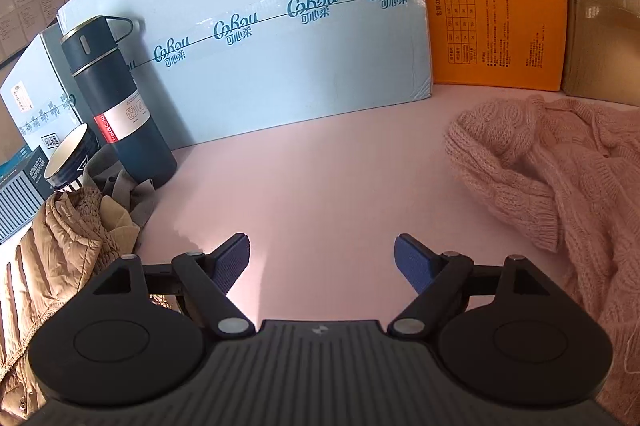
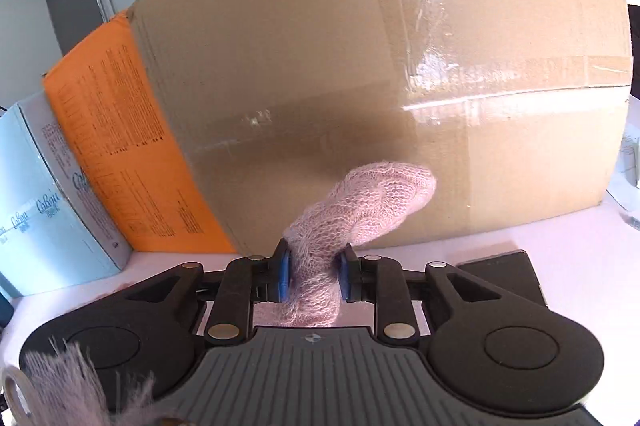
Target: Fold clothes
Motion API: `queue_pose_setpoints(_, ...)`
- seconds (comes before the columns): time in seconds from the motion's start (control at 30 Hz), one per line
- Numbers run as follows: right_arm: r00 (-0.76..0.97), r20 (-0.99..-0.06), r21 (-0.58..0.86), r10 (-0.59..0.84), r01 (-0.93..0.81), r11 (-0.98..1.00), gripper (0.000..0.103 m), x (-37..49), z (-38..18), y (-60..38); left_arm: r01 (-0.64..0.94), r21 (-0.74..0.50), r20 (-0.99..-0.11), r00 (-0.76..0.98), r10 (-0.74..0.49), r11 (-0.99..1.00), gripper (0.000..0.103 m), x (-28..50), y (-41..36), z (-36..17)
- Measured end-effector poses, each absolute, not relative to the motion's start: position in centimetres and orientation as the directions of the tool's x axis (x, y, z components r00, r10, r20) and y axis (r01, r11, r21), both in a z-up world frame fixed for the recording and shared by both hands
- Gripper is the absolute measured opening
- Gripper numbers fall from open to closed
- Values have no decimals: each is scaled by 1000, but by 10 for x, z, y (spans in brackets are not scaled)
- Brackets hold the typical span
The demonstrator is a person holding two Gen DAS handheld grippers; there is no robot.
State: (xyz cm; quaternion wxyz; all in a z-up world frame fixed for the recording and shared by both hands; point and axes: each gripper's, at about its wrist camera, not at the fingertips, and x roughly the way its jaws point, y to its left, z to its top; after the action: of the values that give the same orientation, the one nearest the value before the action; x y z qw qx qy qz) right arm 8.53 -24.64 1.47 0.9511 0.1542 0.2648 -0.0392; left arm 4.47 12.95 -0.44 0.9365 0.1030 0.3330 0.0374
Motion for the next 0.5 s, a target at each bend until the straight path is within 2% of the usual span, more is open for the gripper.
queue_pose_setpoints(0.03, 842, -539, 260, 12, 153, 953, 42, 83, 11, -249, 16, 214, -615, 779, 122, 977, 80, 44, 125, -3)
queue_pose_setpoints(0.13, 825, -564, 264, 42, 132, 955, 67, 68, 2, -249, 69, 210, -613, 787, 76, 975, 81, 47, 110, -1)
queue_pose_setpoints(0.27, 795, -598, 309, 105, 107, 945, 70, 58, -13, -245, 122, 180, -580, 814, 6, 976, 81, 68, 80, 16)
queue_pose_setpoints(0.33, 792, -599, 321, 121, 99, 942, 74, 56, -16, -240, 157, 166, -566, 824, -37, 974, 81, 85, 71, 26)
queue_pose_setpoints(0.43, 790, -596, 301, 144, 53, 952, 83, 64, -15, -233, 212, 177, -598, 799, -67, 961, 83, 118, 55, 27)
queue_pose_setpoints(0.5, 781, -602, 283, 164, 16, 959, 85, 74, -15, -229, 257, 181, -638, 766, -86, 949, 83, 136, 43, 19)
